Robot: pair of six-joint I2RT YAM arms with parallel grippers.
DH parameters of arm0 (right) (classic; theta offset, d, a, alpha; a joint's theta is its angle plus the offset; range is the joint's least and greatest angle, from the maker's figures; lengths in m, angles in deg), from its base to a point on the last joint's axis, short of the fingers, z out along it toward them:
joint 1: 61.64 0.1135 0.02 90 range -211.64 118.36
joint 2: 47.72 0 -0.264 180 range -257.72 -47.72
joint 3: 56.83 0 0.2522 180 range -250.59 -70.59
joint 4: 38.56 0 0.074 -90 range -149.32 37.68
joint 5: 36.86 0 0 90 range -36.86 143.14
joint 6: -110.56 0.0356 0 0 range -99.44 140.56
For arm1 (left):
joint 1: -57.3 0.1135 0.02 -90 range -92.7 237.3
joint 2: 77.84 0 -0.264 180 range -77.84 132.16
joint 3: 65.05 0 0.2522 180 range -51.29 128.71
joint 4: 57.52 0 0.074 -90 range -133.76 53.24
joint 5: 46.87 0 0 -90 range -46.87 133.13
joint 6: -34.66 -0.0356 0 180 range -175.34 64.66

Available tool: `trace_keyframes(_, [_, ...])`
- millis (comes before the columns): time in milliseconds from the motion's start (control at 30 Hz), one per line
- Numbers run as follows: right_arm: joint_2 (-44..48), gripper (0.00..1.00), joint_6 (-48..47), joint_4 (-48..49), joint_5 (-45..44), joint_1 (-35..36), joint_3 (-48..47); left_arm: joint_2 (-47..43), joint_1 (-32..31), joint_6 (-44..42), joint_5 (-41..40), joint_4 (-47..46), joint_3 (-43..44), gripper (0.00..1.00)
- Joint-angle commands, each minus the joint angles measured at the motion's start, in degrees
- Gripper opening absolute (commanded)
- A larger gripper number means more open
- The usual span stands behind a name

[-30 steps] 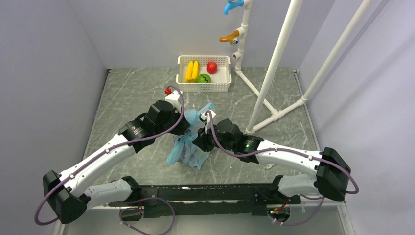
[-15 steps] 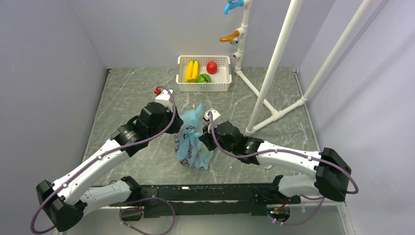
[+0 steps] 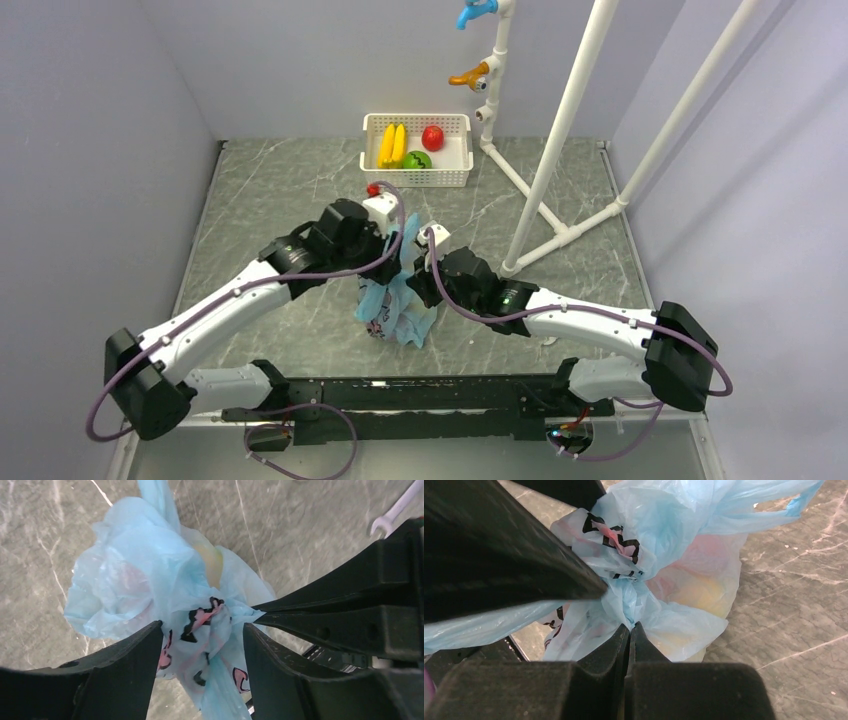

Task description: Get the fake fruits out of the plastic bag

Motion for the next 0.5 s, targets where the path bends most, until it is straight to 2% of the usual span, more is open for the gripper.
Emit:
trace_keyframes(0, [1.29, 0.0, 0.58, 3.17, 0.52, 0.17, -1.18, 4.09, -3.93, -3.37, -2.12, 2.49, 3.94, 0.61])
trace_keyframes(67, [1.47, 0.0, 0.73, 2.36, 0.38, 0.21, -1.4, 5.96, -4.86, -3.17, -5.28, 4.3, 5.29, 0.5])
trace_keyframes(167, [2.38, 0.0, 0.44, 3.32, 0.5, 0.17, -0.36, 6.6, -5.82, -2.53, -8.84, 4.76, 5.62, 0.39])
trace_keyframes(367, [2.98, 0.0, 0.26, 2.65, -0.06, 0.15, -0.08, 4.71, -5.99, -1.09, -11.83, 3.76, 4.65, 0.32])
trace_keyframes(467, [2.97, 0.0, 0.13, 2.14, -0.28, 0.17, -0.22, 3.68, -5.99, -0.77, -14.94, 3.88, 4.21, 0.24])
